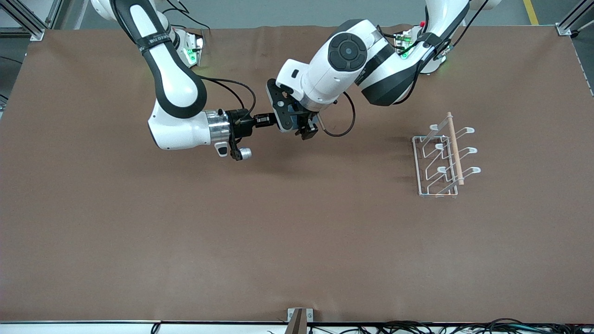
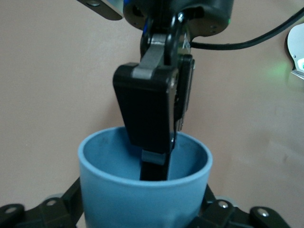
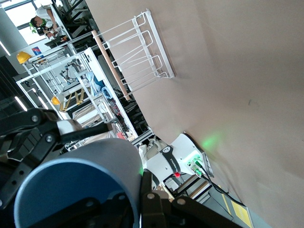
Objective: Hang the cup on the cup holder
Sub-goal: 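Hold the cup with the right gripper while the left gripper grasps it, then open the right gripper and withdraw it while the left gripper lifts the cup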
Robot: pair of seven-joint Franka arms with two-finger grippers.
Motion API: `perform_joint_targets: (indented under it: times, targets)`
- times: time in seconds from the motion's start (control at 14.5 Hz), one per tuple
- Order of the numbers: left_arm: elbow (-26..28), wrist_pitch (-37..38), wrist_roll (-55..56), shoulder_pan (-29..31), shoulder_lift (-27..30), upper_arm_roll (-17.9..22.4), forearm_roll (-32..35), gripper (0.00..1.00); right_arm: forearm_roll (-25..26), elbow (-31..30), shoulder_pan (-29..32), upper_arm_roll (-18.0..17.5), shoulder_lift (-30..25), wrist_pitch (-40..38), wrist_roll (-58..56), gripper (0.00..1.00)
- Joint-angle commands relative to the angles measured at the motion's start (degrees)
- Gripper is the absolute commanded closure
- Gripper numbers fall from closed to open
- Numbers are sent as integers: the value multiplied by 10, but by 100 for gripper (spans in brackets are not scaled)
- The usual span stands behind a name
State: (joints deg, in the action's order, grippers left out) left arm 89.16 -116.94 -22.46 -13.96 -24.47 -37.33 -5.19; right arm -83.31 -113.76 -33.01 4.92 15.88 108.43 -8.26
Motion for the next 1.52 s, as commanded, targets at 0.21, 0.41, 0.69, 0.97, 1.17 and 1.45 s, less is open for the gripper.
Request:
perform_joint_targets:
  times: [0.21,0.41,0.69,0.97,1.17,1.45]
  targets:
    - [16,-6,-12,10,3,-12,-5,75,-19,-17,-7,2,-21,-2,0,98]
    - [11,17,-21,12,14,-11,-3,79,-19,-16,-4,3,-27,-9,3,0]
    - [13,56,-59,34,27,-10,5,88,-6,-14,21,9,-50,-19,22,0]
    - [8,146,-72,68,49,-10,25,100,147,-9,97,10,-81,-31,34,0]
    - [7,241,-86,86,71,-11,112,100,297,3,177,9,-94,-49,37,0]
    - [-10,344,-261,87,76,-13,312,100,504,51,248,11,-93,-53,42,0]
